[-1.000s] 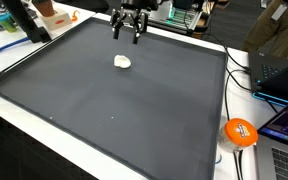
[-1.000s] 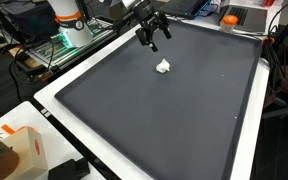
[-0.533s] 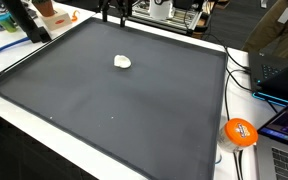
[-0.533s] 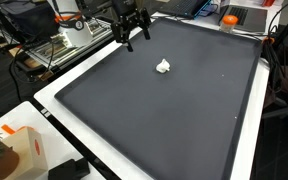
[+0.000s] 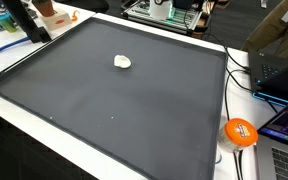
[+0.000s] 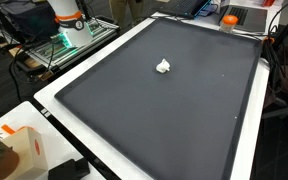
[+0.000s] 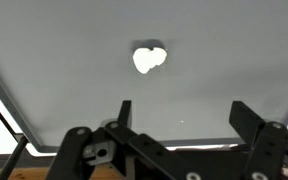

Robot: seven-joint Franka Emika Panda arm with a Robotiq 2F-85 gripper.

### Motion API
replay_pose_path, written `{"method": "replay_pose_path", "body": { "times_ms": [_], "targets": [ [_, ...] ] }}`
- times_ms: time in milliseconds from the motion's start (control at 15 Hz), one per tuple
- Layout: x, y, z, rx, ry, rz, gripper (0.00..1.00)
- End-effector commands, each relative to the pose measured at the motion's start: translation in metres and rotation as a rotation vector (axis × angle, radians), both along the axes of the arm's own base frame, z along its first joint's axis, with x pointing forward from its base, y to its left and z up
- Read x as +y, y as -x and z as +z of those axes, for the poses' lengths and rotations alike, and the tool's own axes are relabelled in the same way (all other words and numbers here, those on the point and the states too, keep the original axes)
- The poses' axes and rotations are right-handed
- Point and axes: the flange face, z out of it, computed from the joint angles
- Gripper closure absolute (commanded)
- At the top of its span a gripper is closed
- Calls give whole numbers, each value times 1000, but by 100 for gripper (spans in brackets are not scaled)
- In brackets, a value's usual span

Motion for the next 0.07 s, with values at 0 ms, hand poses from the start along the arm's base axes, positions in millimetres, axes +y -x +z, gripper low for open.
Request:
{"method": "replay_pose_path", "body": {
  "times_ms": [0],
  "targets": [
    [9,4,18,-28,-16,8,0]
  ]
}}
